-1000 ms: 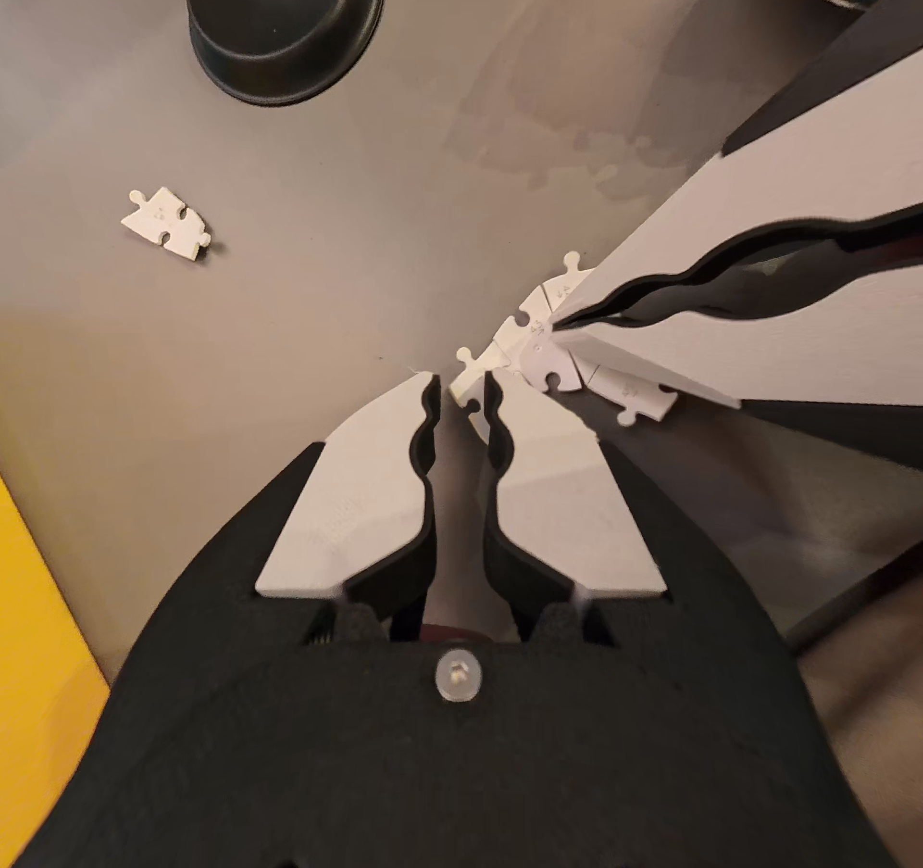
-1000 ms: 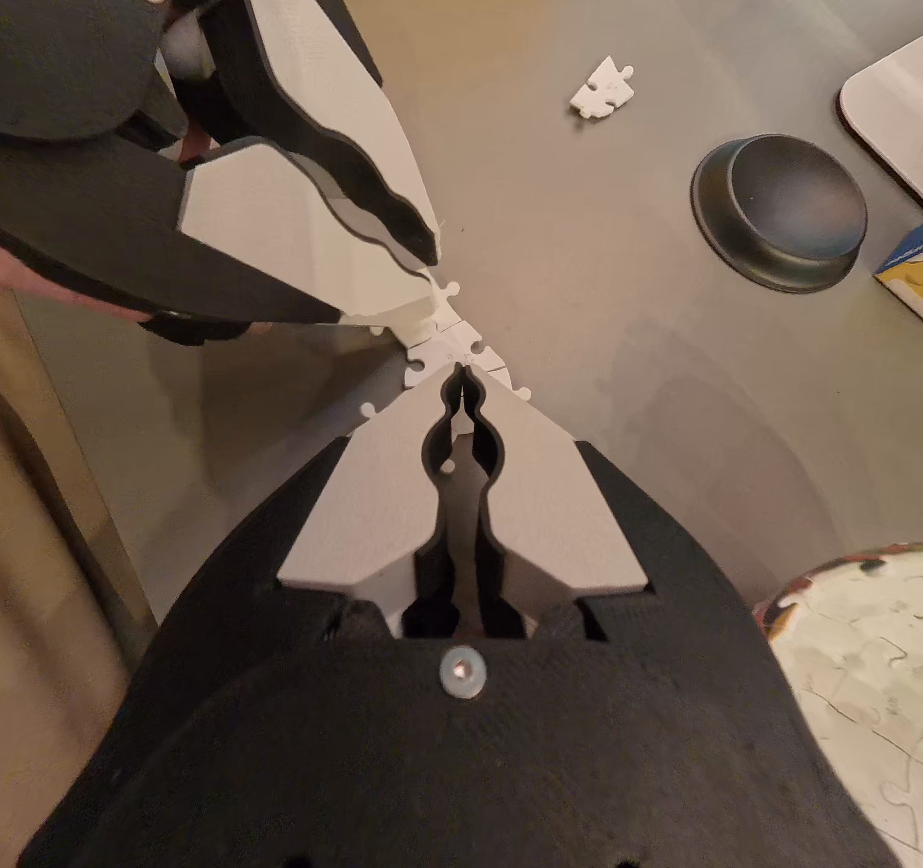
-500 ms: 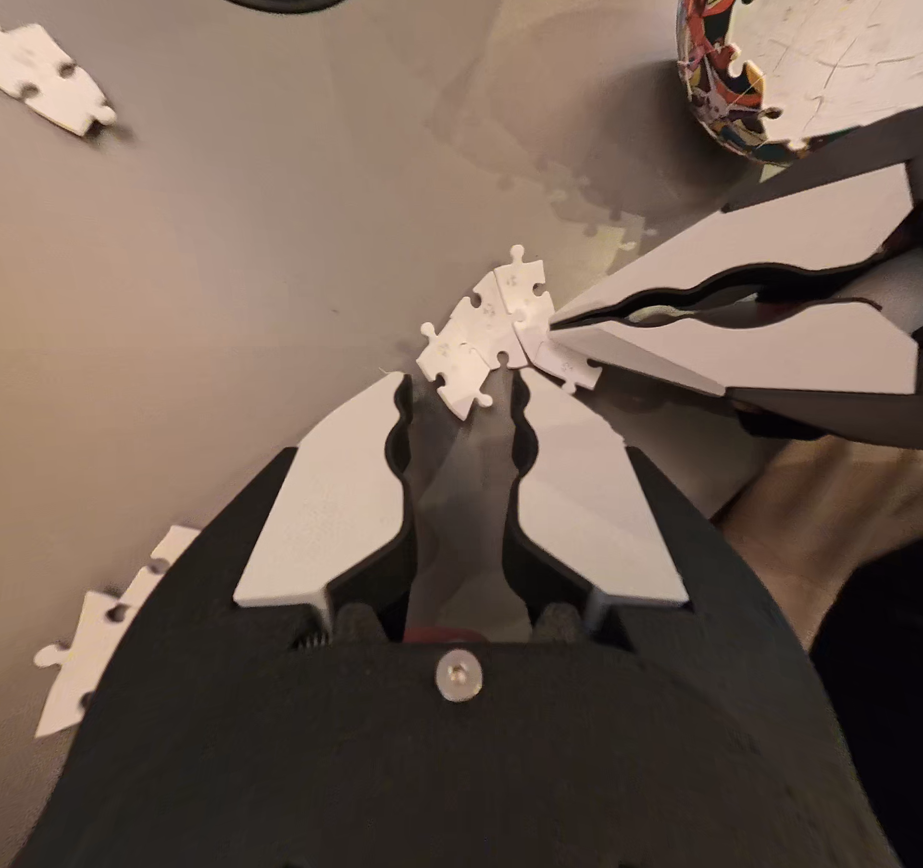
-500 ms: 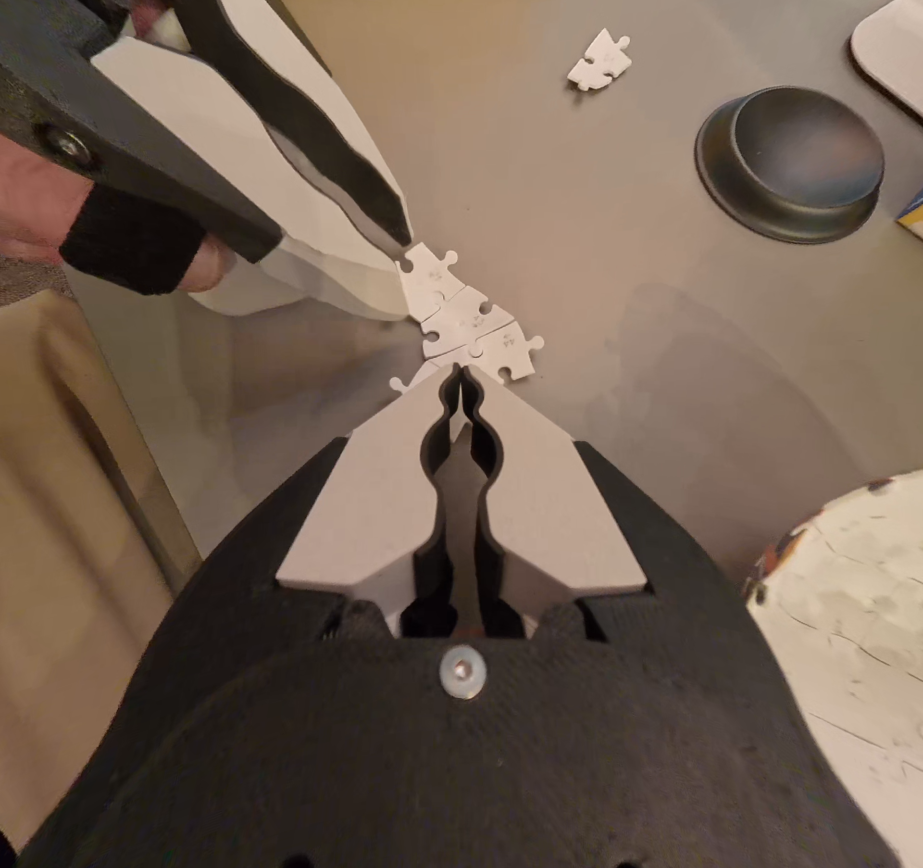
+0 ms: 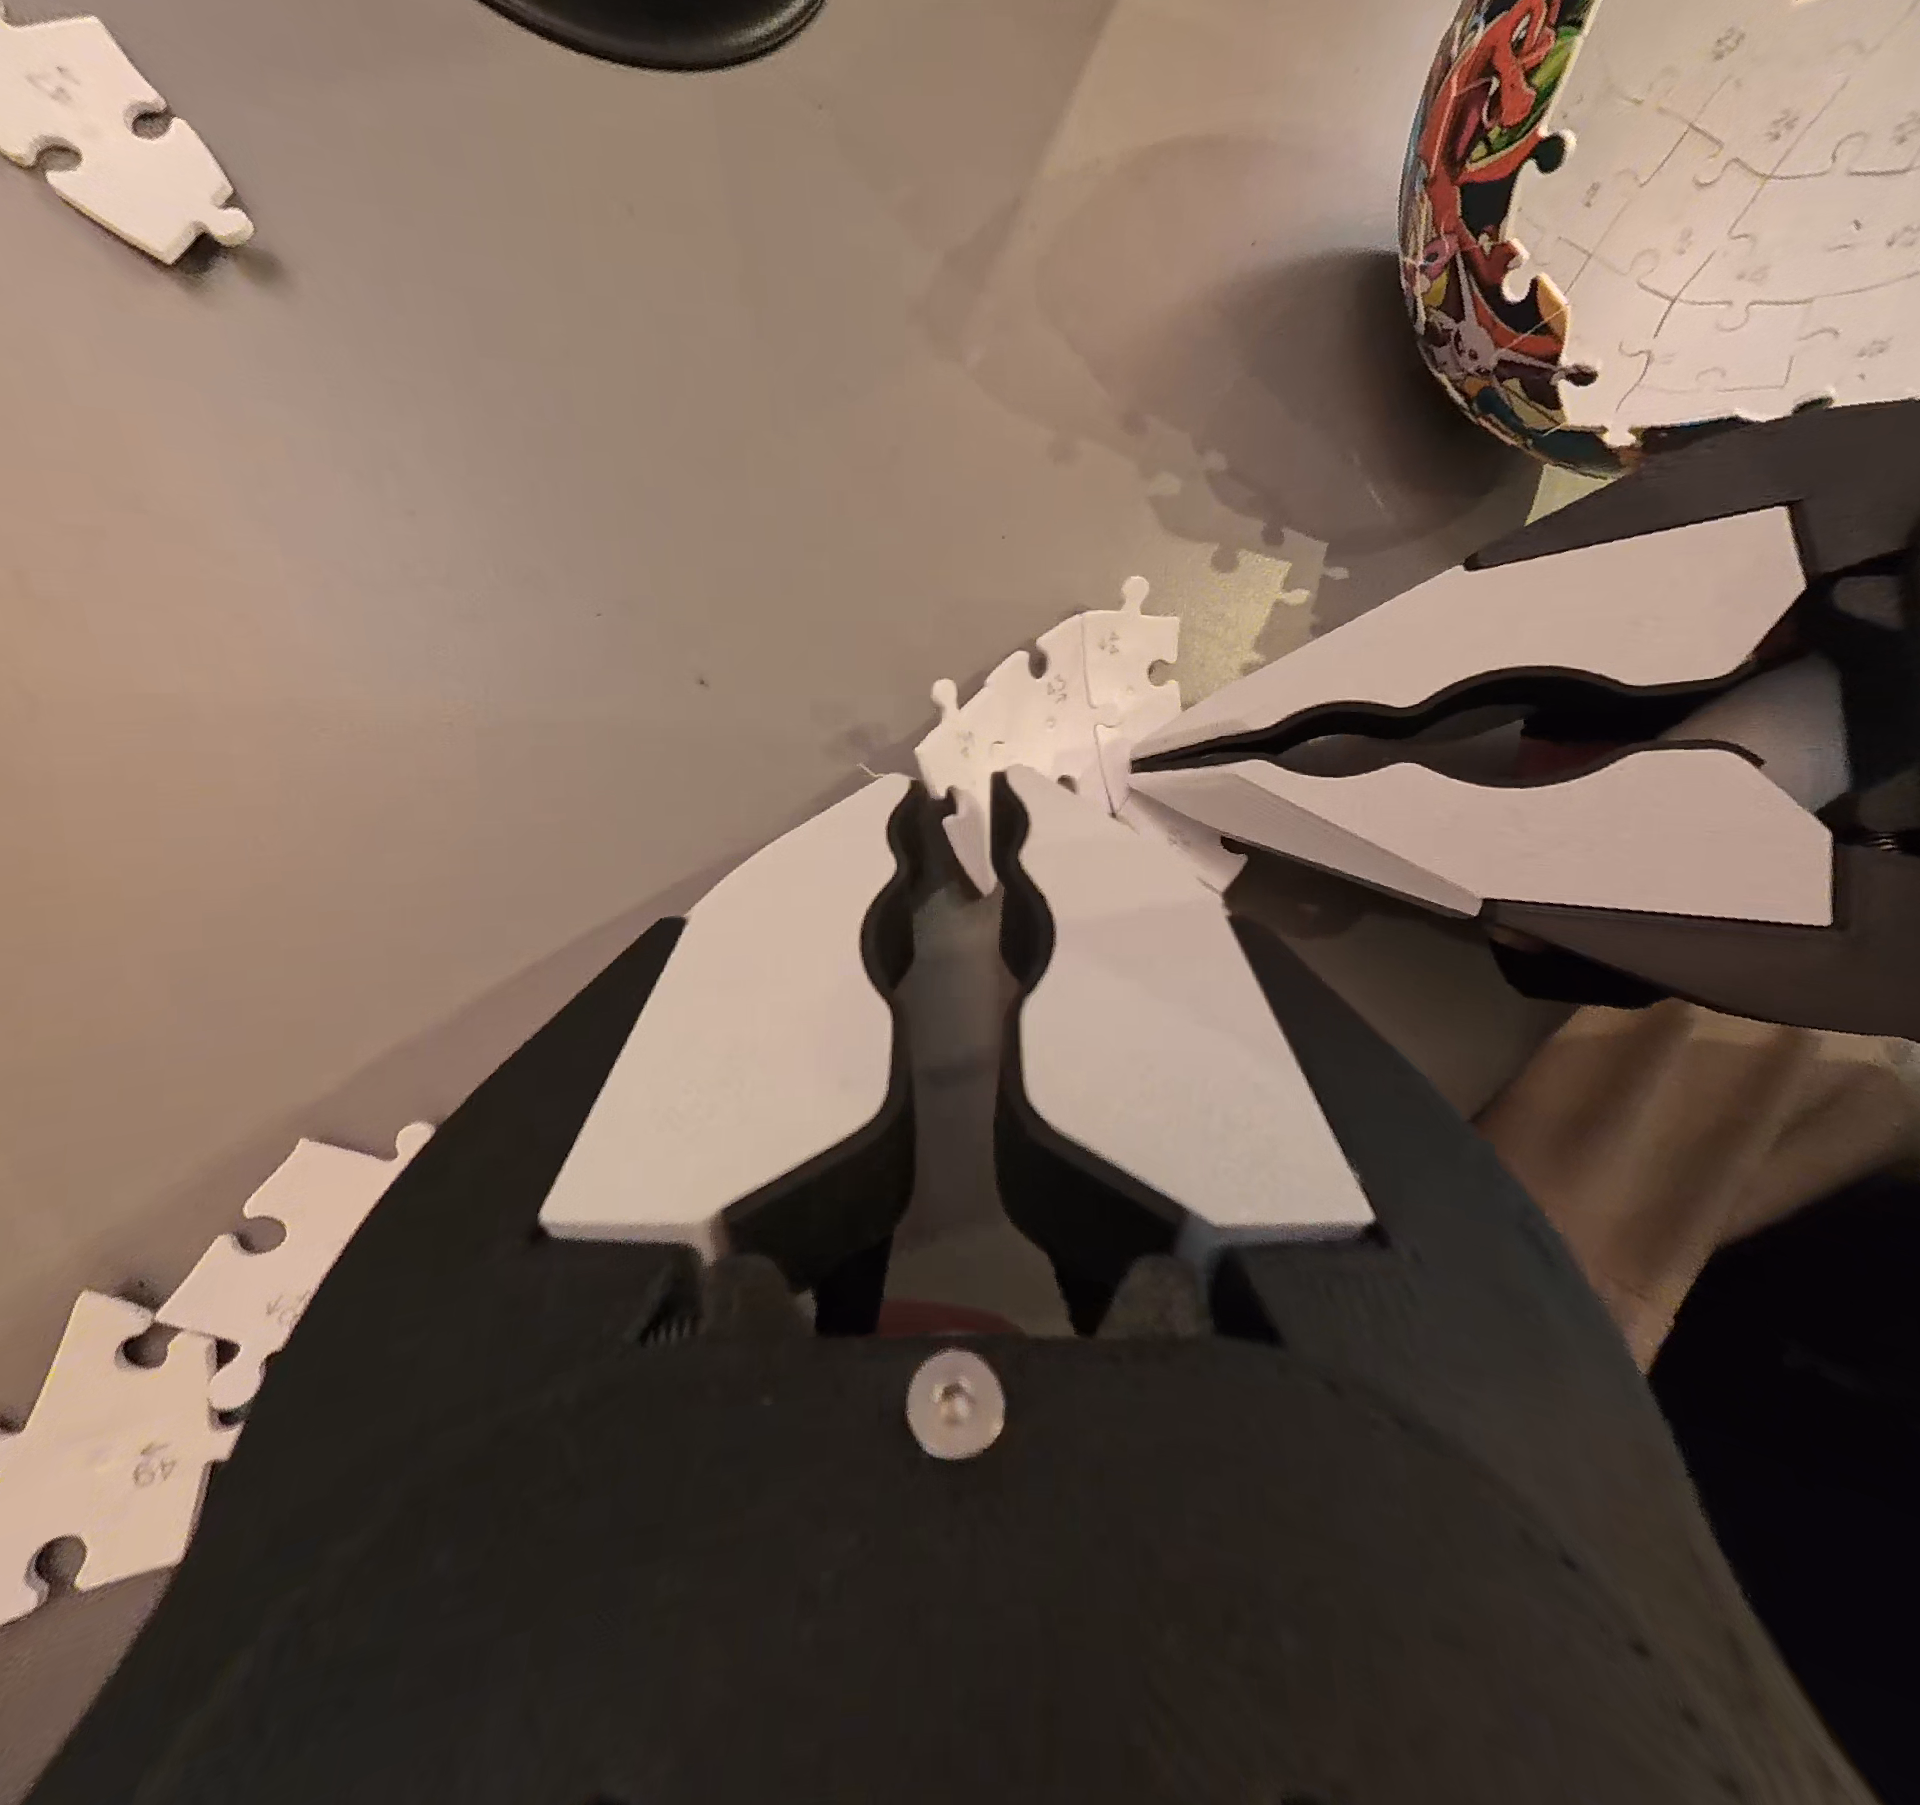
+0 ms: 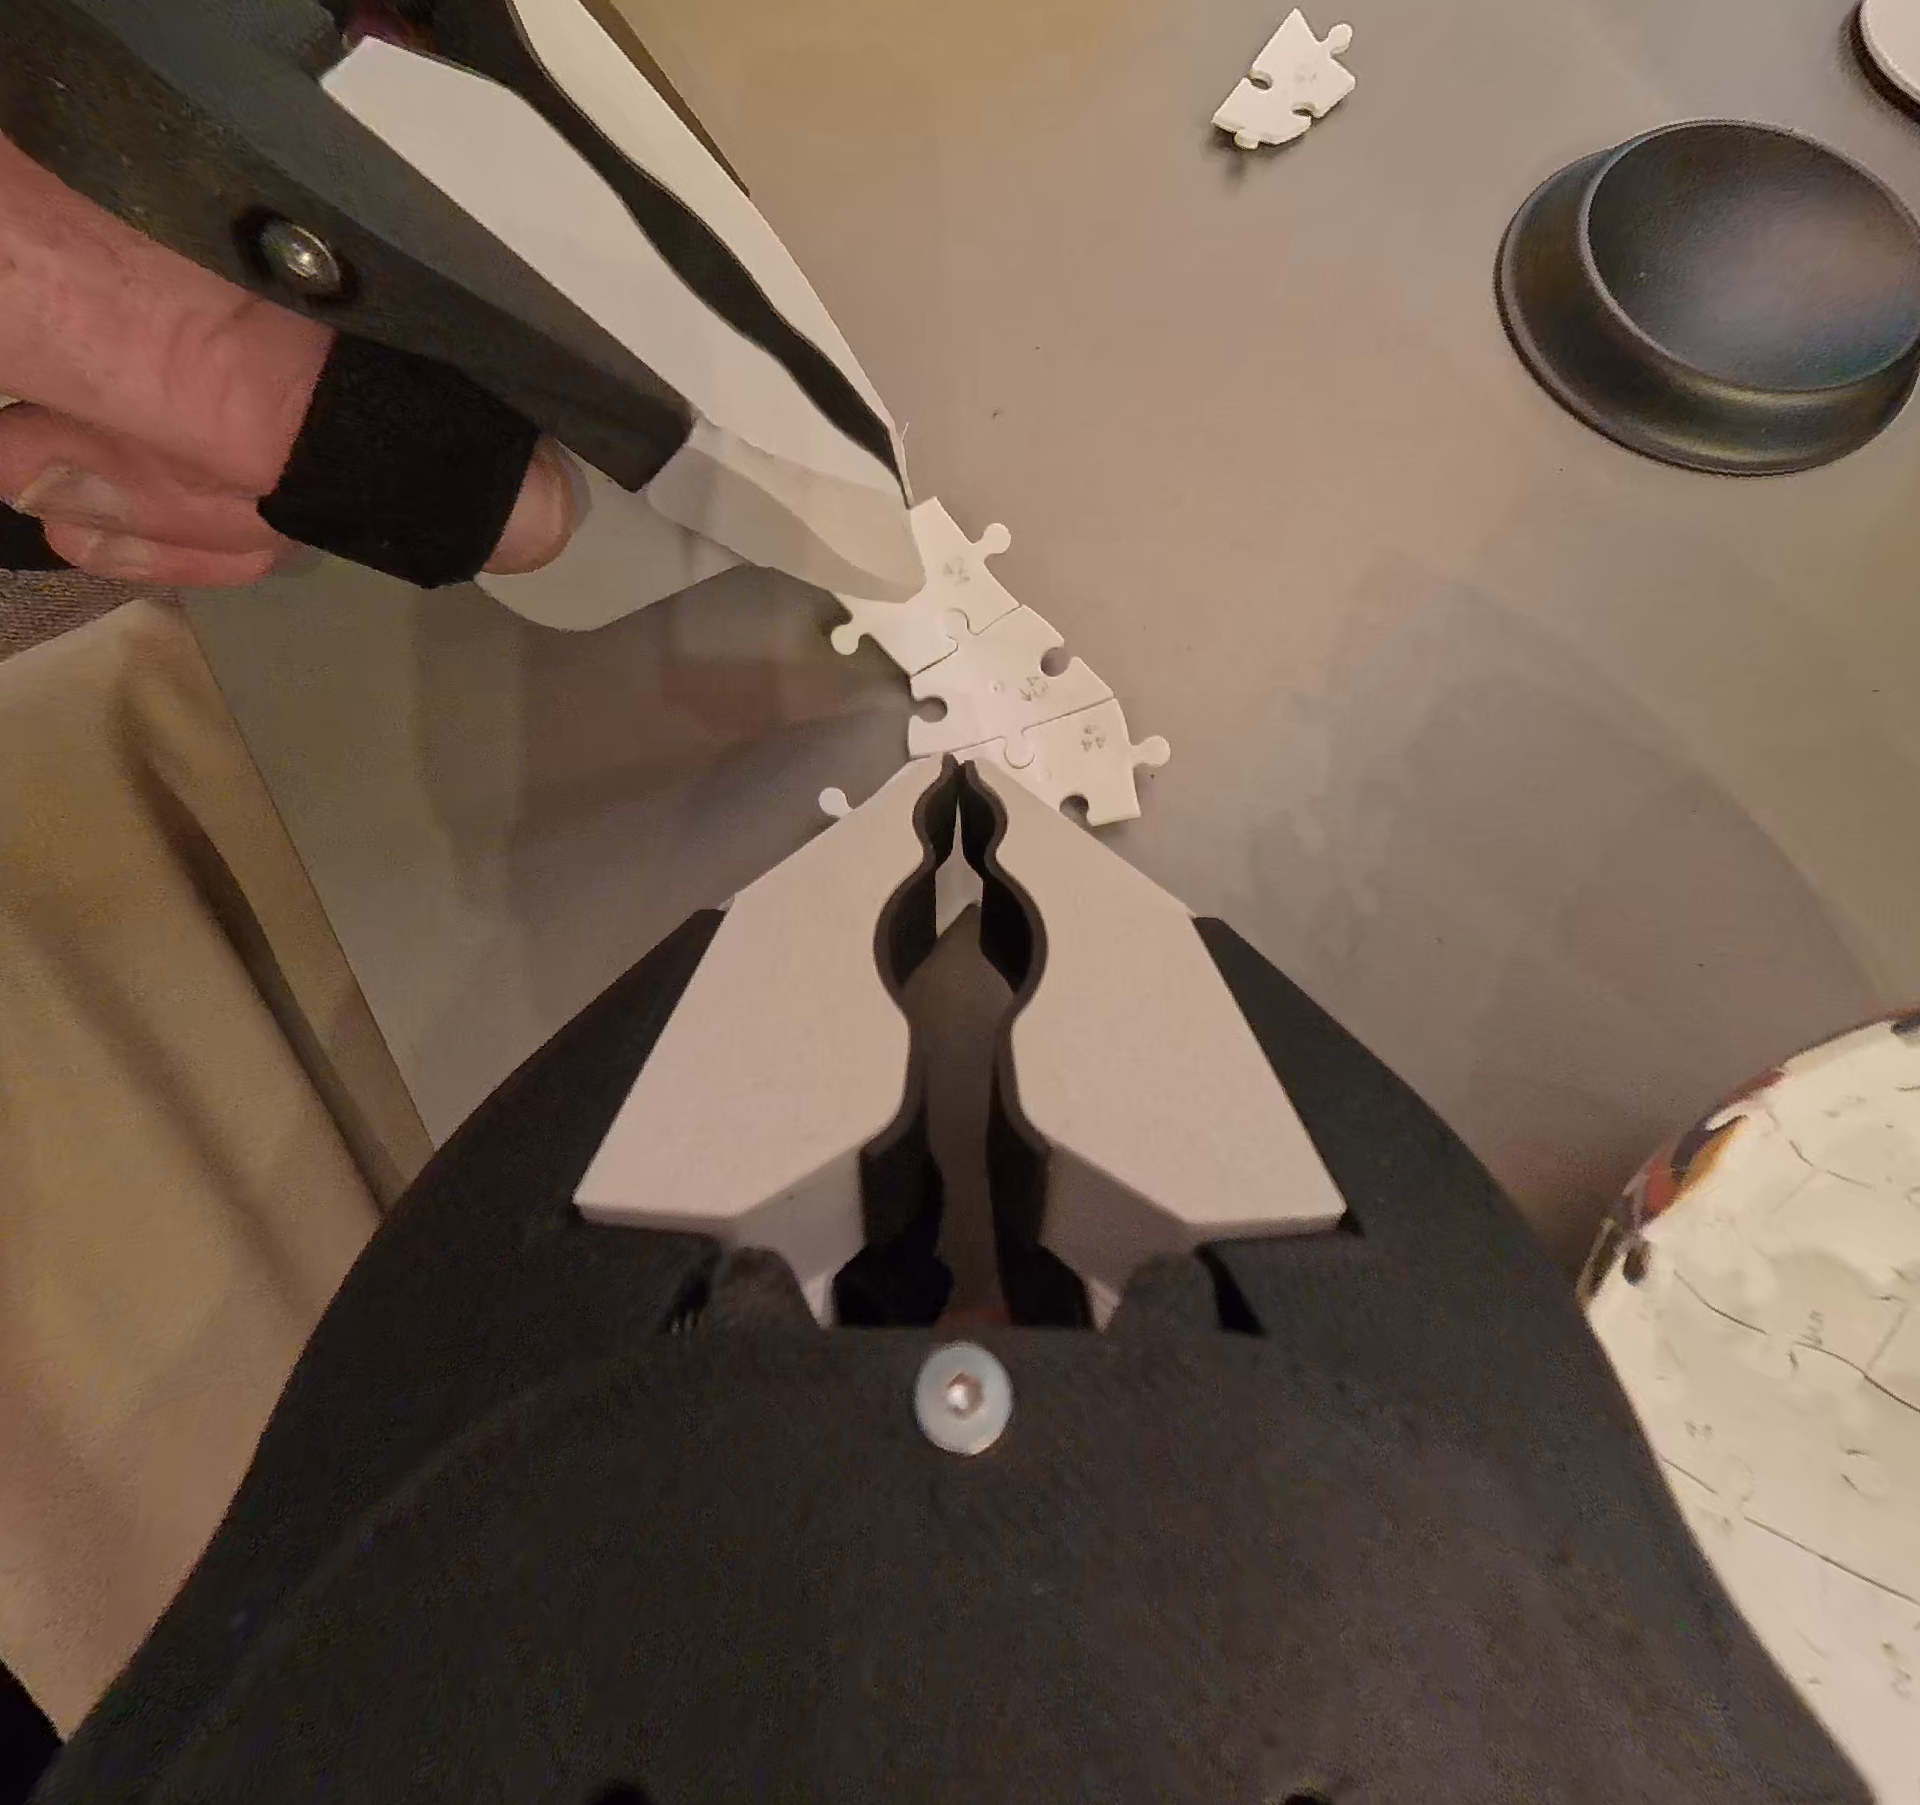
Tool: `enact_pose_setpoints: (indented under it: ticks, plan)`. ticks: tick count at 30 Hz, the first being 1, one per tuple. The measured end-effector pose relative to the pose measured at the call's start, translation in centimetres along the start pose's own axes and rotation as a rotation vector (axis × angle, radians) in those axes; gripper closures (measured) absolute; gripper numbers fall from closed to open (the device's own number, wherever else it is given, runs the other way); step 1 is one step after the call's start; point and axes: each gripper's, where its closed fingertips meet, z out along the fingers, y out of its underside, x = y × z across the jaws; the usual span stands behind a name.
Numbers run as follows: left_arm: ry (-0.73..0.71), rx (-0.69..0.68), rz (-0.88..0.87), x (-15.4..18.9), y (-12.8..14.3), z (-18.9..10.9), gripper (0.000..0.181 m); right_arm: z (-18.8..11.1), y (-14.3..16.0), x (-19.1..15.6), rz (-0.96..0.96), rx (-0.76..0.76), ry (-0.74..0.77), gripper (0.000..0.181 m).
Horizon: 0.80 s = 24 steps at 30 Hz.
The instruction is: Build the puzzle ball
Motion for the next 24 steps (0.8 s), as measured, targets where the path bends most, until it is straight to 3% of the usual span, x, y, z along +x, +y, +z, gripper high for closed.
enact_pose_setpoints:
  ticks: [9, 18, 24]
  plan:
    - [-0.032, 0.022, 0.028, -0.3, -0.5, 0.1, 0.176, -0.9, -0.7, -0.3, 0.015, 0.034, -0.012, 0.181]
    - [-0.040, 0.076, 0.082, -0.1, -1.5, -0.6, 0.178, -6.2, -4.3, 0.0, 0.053, 0.166, -0.089, 0.181]
    - [-0.028, 0.098, 0.094, 0.1, -1.8, -0.8, 0.179, -8.8, -4.5, 0.8, 0.081, 0.220, -0.101, 0.181]
